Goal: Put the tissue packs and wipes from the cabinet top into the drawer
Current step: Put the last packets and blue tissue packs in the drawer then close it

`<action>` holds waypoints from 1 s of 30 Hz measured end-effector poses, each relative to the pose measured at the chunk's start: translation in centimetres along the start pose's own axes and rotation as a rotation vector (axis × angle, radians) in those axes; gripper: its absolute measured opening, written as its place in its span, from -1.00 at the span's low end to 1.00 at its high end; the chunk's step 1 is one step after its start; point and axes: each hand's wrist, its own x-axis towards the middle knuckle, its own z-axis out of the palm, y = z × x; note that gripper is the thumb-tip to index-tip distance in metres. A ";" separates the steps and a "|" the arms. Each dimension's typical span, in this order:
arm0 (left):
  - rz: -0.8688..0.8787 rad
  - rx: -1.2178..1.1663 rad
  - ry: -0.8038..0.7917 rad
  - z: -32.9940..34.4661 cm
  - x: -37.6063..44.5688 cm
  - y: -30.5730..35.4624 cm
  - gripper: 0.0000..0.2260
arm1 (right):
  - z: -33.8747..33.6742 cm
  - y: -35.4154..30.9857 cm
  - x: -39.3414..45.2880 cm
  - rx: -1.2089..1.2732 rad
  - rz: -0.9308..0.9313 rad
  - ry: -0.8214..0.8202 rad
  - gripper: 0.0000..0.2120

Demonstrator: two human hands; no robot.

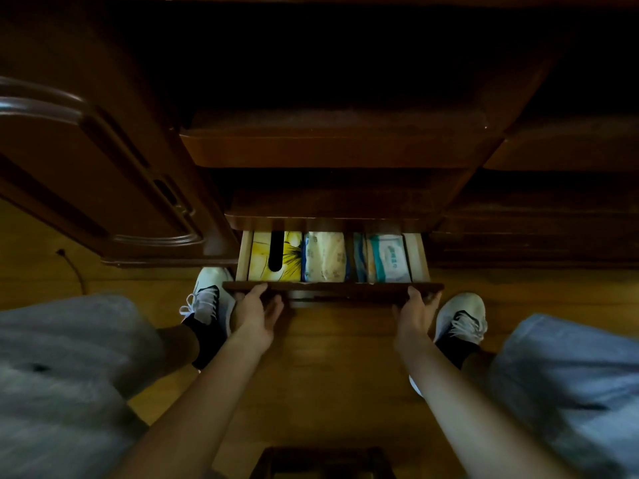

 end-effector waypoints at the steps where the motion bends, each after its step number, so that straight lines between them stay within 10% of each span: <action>1: -0.016 -0.043 -0.014 0.1 0.1 0.1 -0.63 | 0.1 0.0 0.1 0.003 0.024 0.005 -0.27; 20: -0.003 -0.110 -0.245 5.0 5.3 6.0 -0.57 | 6.6 -3.8 5.6 -0.218 0.005 -0.236 -0.22; 30: 0.563 0.933 0.025 7.0 7.7 1.4 -0.16 | 8.2 0.7 6.6 -0.592 -0.345 -0.287 0.21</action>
